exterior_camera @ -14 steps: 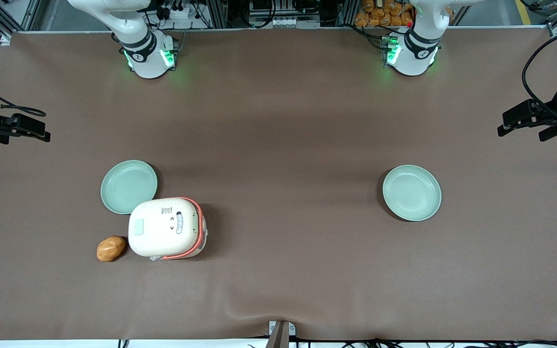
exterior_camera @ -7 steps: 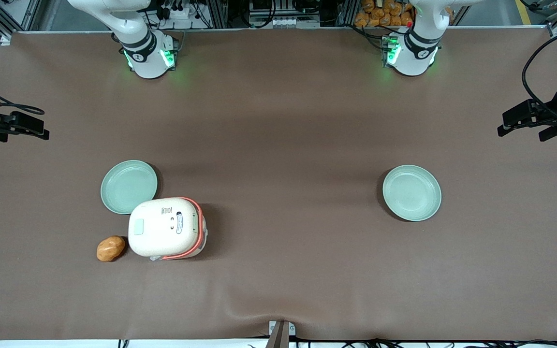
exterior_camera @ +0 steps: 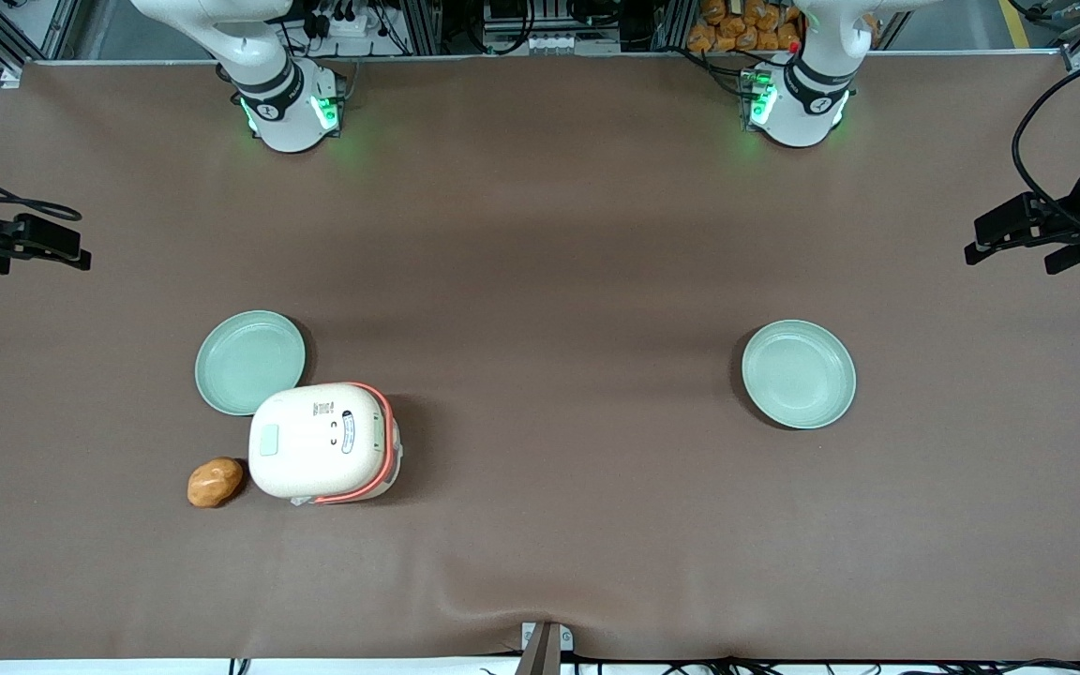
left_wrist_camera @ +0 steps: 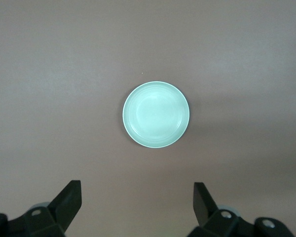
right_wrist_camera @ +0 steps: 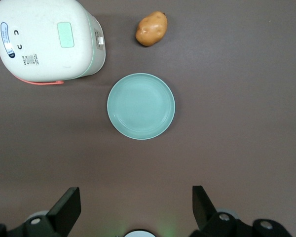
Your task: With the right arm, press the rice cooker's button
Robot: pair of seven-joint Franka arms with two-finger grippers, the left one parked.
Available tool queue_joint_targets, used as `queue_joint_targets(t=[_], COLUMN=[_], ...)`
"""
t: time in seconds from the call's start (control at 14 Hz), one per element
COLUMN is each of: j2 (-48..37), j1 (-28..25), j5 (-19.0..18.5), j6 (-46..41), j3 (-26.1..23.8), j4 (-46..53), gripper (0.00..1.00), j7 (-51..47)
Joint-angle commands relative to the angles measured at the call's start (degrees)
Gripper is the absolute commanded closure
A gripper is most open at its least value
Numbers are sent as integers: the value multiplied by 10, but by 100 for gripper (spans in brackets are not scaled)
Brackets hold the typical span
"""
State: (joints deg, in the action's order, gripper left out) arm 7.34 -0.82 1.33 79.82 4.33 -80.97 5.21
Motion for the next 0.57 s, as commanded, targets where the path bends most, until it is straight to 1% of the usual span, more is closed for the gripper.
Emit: queue_joint_targets(t=[0.0,0.14,0.21,0.36,0.5], j2=[-7,-5,-1,2,7], j1=[-6,-17,-21,-26,-49], j5=[-8,-23,-27,-18,-9], j6=[-14,-64,-73,-47,13], j3=[4,2,2,1,1], j4=[4,0,-2,-2,-2], gripper=[0,0,0,0,0], j7=[3,1,2,2,1])
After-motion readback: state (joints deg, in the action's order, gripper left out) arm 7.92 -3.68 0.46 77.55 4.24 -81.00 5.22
